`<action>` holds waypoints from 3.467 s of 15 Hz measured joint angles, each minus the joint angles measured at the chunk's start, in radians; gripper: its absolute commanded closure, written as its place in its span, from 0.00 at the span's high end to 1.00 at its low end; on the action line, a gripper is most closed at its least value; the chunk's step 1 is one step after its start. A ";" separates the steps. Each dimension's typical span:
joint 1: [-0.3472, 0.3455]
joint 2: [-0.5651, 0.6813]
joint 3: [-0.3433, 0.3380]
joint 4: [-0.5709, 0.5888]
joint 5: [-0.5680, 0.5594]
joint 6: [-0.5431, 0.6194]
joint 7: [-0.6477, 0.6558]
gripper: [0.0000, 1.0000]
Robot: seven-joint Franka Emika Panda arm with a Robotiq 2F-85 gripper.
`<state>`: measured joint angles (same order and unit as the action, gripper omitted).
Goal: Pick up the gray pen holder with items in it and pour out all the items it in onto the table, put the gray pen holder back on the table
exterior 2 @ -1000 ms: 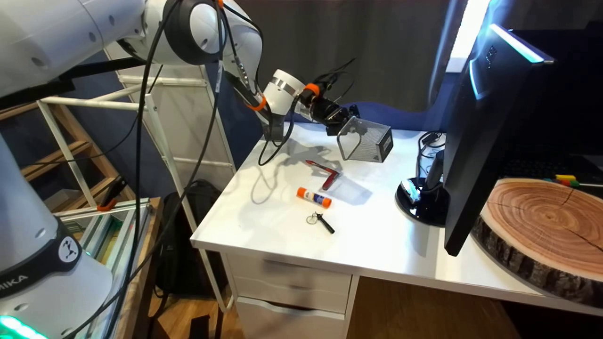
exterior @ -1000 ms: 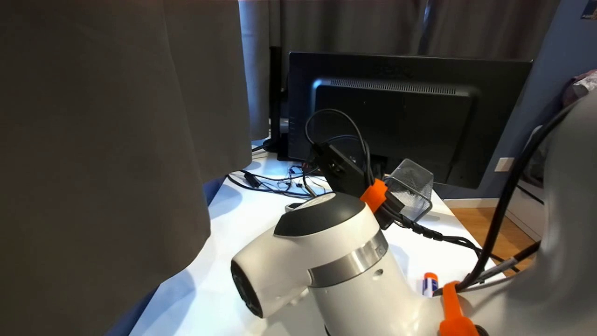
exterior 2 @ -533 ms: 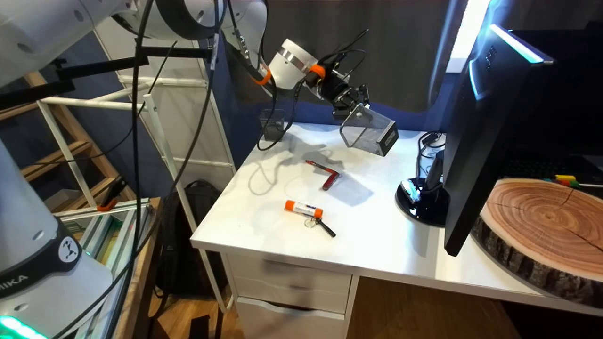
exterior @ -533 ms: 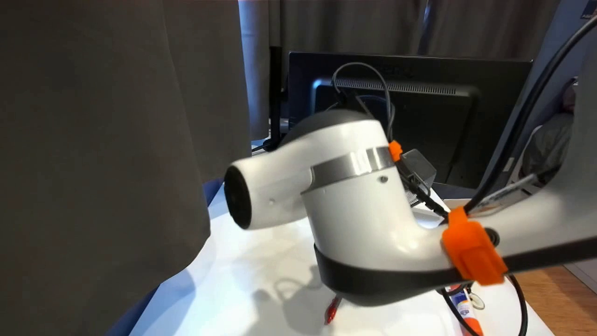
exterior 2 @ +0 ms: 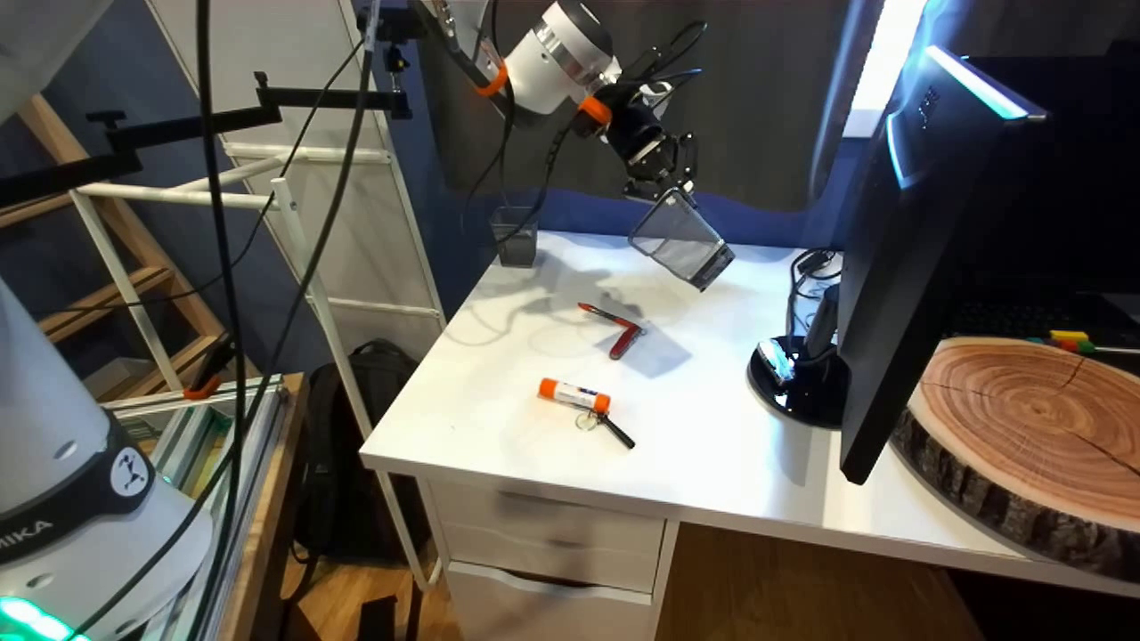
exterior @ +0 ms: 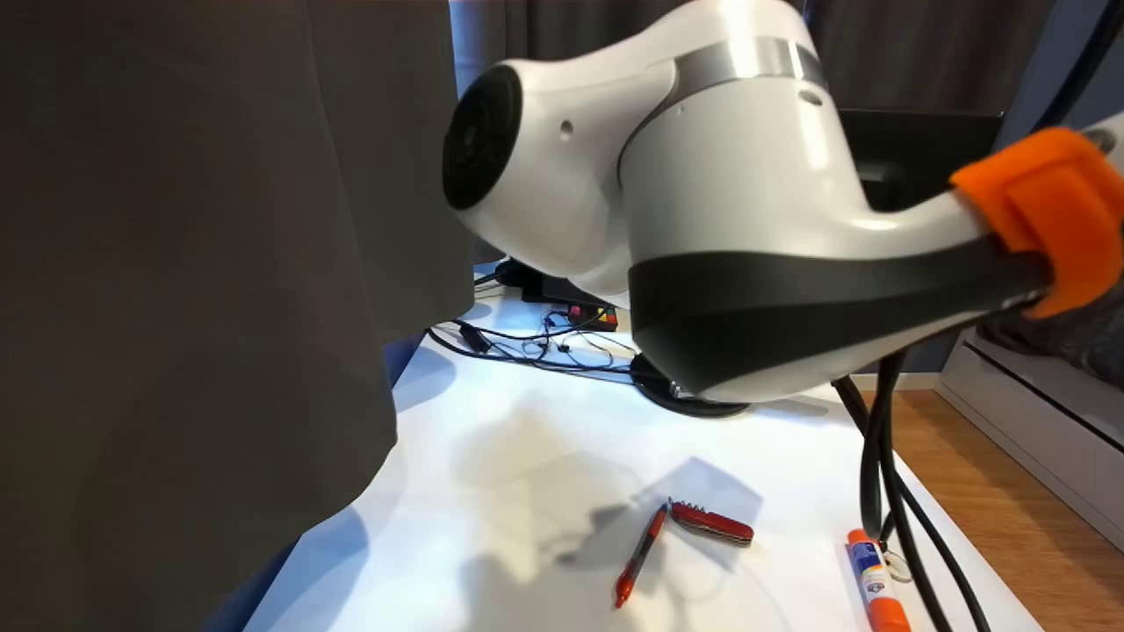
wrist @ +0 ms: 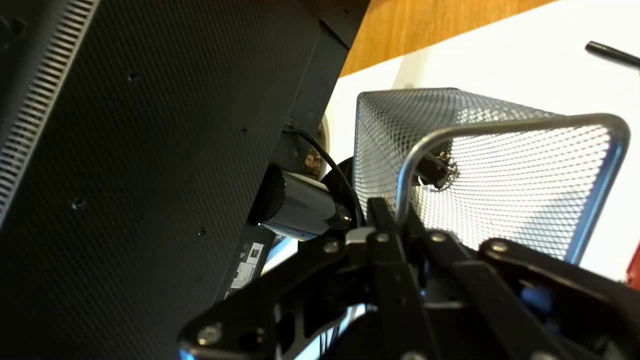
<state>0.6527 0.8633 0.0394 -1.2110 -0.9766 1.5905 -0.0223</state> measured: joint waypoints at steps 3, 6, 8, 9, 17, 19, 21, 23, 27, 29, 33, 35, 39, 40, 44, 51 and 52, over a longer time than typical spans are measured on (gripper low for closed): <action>-0.038 -0.082 0.024 -0.093 0.058 0.094 0.113 0.02; -0.074 -0.150 0.038 -0.189 0.104 0.205 0.232 0.02; -0.097 -0.188 0.042 -0.251 0.126 0.289 0.314 0.02; -0.110 -0.203 0.047 -0.280 0.131 0.330 0.359 0.02; -0.151 -0.293 0.038 -0.462 -0.051 0.669 0.718 0.02; -0.157 -0.308 0.037 -0.483 -0.096 0.736 0.834 0.02; -0.175 -0.312 0.038 -0.504 -0.108 0.824 0.926 0.06; -0.184 -0.308 0.040 -0.508 -0.111 0.833 0.930 0.02; -0.224 -0.300 0.080 -0.508 0.012 0.839 0.901 0.02; -0.270 -0.289 0.107 -0.509 0.144 0.852 0.829 0.02; -0.331 -0.267 0.110 -0.512 0.389 0.934 0.737 0.02; -0.339 -0.257 0.096 -0.515 0.500 0.995 0.726 0.02; -0.307 -0.249 0.063 -0.500 0.648 0.874 0.718 0.06; -0.297 -0.249 0.057 -0.496 0.653 0.861 0.719 0.02; -0.280 -0.247 0.038 -0.488 0.699 0.812 0.745 0.02; -0.259 -0.228 0.003 -0.366 0.782 0.563 0.971 0.06; -0.258 -0.226 0.002 -0.352 0.786 0.549 0.982 0.06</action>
<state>0.3944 0.6374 0.0417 -1.5630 -0.1910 2.1398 0.9600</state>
